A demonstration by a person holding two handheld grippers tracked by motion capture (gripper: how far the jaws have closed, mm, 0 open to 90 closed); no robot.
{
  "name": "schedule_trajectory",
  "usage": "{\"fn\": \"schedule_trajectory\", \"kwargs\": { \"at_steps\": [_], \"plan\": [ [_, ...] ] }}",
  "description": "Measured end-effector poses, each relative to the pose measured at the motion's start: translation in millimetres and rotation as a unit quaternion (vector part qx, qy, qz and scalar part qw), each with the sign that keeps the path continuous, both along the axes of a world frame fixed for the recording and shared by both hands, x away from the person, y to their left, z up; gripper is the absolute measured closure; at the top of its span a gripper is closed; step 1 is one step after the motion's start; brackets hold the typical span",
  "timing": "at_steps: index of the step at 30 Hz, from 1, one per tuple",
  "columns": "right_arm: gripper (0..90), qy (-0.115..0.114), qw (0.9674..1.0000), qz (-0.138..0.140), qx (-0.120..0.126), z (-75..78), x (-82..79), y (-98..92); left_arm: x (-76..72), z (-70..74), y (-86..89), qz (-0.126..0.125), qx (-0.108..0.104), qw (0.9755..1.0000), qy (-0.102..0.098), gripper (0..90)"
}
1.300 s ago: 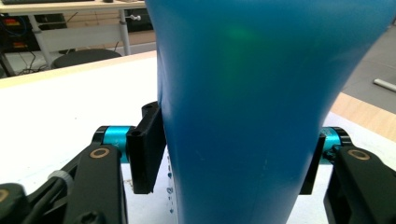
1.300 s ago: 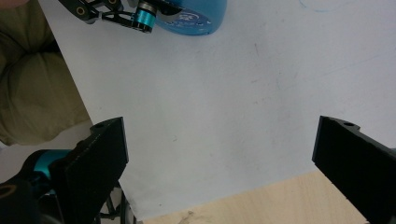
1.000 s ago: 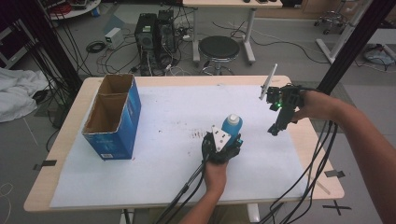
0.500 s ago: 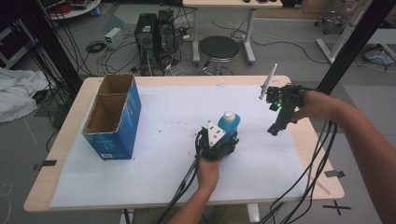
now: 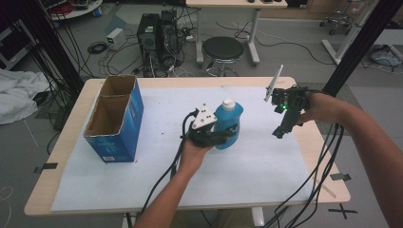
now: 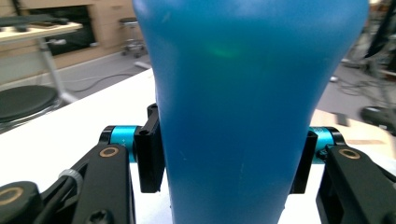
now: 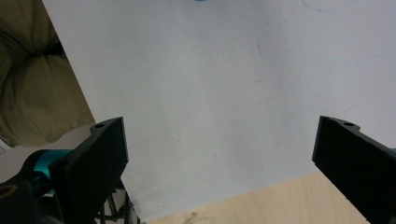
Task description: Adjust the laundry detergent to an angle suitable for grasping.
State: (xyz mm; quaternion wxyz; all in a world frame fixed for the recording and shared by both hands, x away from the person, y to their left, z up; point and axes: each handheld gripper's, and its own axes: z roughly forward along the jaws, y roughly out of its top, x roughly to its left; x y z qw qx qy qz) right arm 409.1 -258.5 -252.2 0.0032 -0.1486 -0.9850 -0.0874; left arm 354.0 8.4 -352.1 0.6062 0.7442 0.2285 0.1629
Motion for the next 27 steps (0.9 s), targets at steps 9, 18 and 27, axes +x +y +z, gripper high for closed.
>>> {"fn": "schedule_trajectory", "kwargs": {
  "at_steps": [9,18,27],
  "plan": [
    [2.4,0.0,1.0,0.003,0.003,-0.3,0.1,3.6,9.5,1.8,13.9,-0.065,0.048,0.9967,-0.01,44.5],
    [2.5,0.002,1.0,0.002,-0.001,-0.6,0.0,5.9,16.7,-5.1,19.1,-0.129,0.059,0.9899,-0.003,44.6],
    [2.4,0.007,1.0,0.0,-0.002,-4.7,-0.3,8.0,24.5,-13.7,22.8,-0.181,0.064,0.9813,-0.004,44.8]
  ]
}}
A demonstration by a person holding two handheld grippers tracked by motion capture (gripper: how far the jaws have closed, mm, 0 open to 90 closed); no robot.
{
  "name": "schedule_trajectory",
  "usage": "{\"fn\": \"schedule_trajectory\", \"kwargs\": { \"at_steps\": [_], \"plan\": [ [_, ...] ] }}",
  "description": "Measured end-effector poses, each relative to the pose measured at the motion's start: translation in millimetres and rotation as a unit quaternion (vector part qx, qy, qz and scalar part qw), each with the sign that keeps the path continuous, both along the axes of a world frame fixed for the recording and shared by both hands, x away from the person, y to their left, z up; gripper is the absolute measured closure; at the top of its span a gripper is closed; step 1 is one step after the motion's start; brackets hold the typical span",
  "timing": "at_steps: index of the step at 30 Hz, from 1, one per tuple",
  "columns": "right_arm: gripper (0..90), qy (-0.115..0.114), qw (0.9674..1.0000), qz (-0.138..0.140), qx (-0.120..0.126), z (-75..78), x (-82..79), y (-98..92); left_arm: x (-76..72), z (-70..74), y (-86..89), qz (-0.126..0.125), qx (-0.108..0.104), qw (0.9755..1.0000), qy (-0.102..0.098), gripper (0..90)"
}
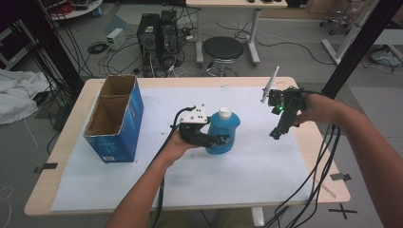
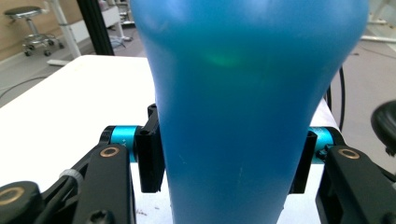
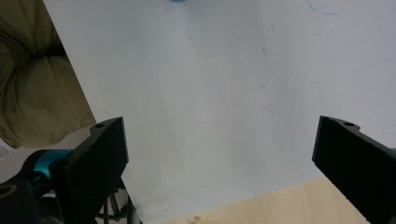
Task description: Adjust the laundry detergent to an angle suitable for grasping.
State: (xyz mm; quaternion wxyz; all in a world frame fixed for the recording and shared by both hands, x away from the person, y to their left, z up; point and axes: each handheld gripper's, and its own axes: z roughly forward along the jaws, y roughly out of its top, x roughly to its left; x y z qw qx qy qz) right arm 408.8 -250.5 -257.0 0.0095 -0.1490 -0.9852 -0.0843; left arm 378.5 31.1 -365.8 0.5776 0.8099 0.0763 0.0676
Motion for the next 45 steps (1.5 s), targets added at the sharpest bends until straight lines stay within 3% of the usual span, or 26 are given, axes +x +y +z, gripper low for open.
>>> {"fn": "schedule_trajectory", "kwargs": {
  "at_steps": [9,14,24,29,32,39,45],
  "plan": [
    [2.5,0.002,1.0,-0.001,0.001,-0.7,0.2,0.7,3.1,-8.4,2.5,-0.04,0.035,0.9986,-0.002,45.0],
    [2.5,0.002,1.0,-0.001,0.0,-0.6,-0.1,0.4,3.8,-12.1,-1.3,-0.063,0.037,0.9974,-0.002,45.2],
    [2.5,0.004,1.0,-0.003,-0.004,-1.6,0.8,0.9,8.1,-19.0,-1.4,-0.081,0.038,0.996,0.007,45.3],
    [2.5,0.005,1.0,0.002,-0.004,-2.5,1.3,3.7,8.9,-24.5,-4.0,-0.093,0.05,0.9944,0.012,45.2],
    [2.5,0.005,1.0,0.001,-0.003,-2.4,1.2,3.1,10.0,-26.0,-4.1,-0.098,0.045,0.9941,0.013,45.2],
    [2.4,0.006,1.0,-0.002,-0.005,-1.9,0.7,1.0,12.1,-32.1,-1.8,-0.127,0.025,0.9916,-0.006,44.8],
    [2.5,0.004,1.0,-0.002,-0.004,-2.0,-0.2,2.8,14.8,-35.5,7.2,-0.117,0.019,0.9929,0.007,44.3]
  ]
}}
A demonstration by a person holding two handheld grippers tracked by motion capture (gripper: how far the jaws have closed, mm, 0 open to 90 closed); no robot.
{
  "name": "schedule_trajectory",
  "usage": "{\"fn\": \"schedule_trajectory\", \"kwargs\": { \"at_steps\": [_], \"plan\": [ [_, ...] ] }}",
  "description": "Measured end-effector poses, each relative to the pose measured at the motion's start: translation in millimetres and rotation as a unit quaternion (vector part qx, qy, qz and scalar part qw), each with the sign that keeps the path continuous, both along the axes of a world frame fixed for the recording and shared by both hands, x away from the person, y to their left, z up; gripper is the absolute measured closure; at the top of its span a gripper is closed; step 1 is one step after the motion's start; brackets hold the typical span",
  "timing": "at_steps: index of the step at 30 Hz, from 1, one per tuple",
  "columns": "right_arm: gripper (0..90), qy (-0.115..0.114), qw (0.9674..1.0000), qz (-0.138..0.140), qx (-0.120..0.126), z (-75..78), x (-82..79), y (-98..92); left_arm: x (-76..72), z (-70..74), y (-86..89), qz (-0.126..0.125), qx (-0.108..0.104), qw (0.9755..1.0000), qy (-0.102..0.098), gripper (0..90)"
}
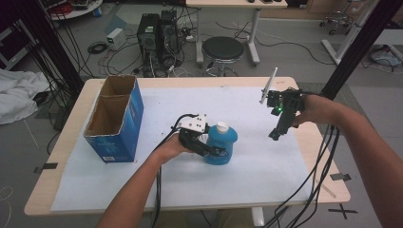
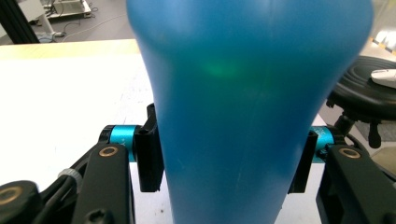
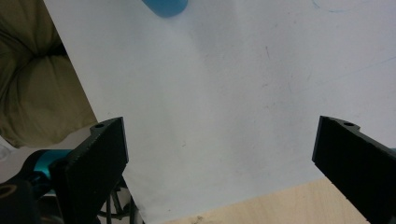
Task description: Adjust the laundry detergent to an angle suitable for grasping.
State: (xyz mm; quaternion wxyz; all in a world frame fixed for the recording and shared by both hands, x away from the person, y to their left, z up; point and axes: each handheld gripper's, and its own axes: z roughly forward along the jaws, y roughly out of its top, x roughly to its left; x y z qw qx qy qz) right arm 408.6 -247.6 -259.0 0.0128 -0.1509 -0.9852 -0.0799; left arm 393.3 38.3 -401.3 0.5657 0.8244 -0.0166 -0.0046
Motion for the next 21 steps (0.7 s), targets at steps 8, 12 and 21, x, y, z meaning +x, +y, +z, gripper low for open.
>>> {"fn": "schedule_trajectory", "kwargs": {
  "at_steps": [8,12,21],
  "plan": [
    [2.5,-0.001,1.0,0.006,-0.004,-2.9,0.1,6.2,-0.2,-0.6,1.2,0.005,0.0,1.0,0.006,44.0],
    [2.5,-0.002,1.0,0.006,-0.005,-2.9,0.0,6.0,-0.7,-0.6,1.8,0.02,0.017,0.9995,0.015,39.5],
    [2.5,-0.003,1.0,0.003,-0.008,-1.4,-2.7,4.3,-2.3,3.2,7.9,0.043,0.012,0.9982,0.039,30.7]
  ]
}}
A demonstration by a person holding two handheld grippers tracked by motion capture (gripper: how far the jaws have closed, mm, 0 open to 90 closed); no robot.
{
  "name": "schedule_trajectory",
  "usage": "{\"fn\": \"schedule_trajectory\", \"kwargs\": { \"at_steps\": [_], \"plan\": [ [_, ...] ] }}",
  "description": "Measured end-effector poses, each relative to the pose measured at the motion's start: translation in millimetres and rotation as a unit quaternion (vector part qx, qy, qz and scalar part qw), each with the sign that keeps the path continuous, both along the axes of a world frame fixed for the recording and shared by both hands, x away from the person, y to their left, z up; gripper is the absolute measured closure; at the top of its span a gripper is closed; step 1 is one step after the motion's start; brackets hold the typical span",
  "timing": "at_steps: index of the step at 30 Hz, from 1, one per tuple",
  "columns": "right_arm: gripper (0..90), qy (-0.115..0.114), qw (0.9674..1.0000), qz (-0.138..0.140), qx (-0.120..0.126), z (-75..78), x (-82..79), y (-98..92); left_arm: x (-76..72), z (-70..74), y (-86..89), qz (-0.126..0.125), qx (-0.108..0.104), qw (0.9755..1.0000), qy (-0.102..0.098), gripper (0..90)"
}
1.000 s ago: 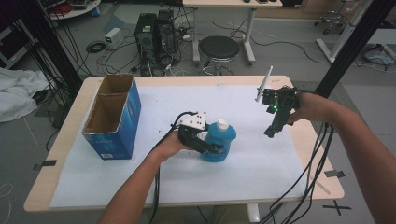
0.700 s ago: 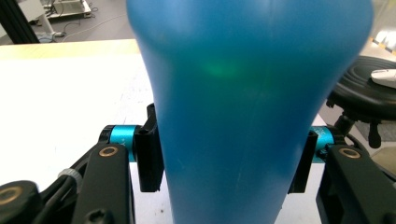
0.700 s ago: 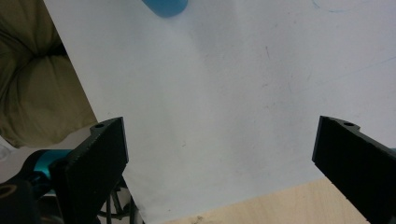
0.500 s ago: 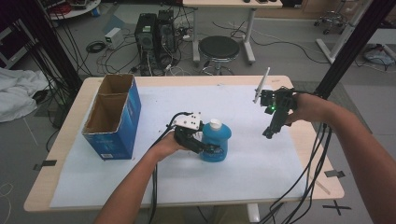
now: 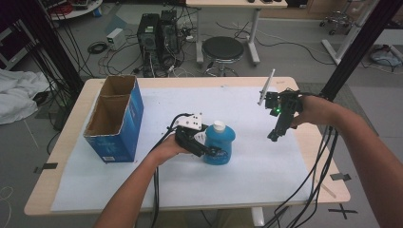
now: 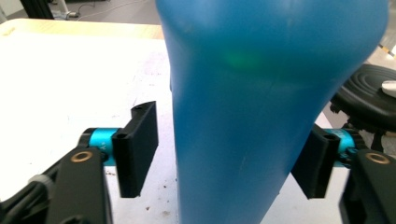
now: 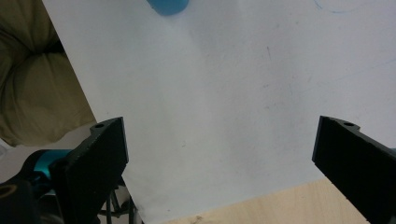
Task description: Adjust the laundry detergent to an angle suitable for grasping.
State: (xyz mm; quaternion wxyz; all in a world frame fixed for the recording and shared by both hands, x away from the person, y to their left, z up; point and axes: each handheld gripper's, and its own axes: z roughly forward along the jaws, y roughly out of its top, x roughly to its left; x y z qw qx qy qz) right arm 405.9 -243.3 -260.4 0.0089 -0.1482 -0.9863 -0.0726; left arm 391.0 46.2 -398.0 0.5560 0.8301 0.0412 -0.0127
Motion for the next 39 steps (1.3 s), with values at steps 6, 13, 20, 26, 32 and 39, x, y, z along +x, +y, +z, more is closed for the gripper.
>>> {"fn": "schedule_trajectory", "kwargs": {
  "at_steps": [6,13,20,26,32,39],
  "plan": [
    [2.5,-0.001,1.0,0.001,0.001,0.6,-1.7,1.4,-3.2,5.1,4.5,0.015,0.001,0.9999,0.003,26.0],
    [2.5,-0.005,1.0,0.004,0.005,2.3,-3.3,0.7,-12.7,16.5,18.5,0.043,0.006,0.9991,-0.002,22.3],
    [2.5,-0.009,0.9999,0.003,0.009,3.5,-5.1,-2.1,-24.0,34.0,31.1,0.067,0.037,0.9971,-0.005,18.8],
    [2.5,-0.011,0.9999,0.0,0.013,4.7,-6.7,-5.5,-33.0,56.2,41.1,0.092,0.08,0.9925,-0.005,18.8],
    [2.5,-0.013,0.9998,-0.001,0.015,6.0,-8.6,-6.2,-34.2,81.1,52.9,0.12,0.113,0.9864,-0.003,18.8],
    [2.5,-0.016,0.9997,0.003,0.019,6.2,-9.0,-6.1,-28.9,102.1,63.4,0.118,0.16,0.9799,-0.01,18.8]
  ]
}}
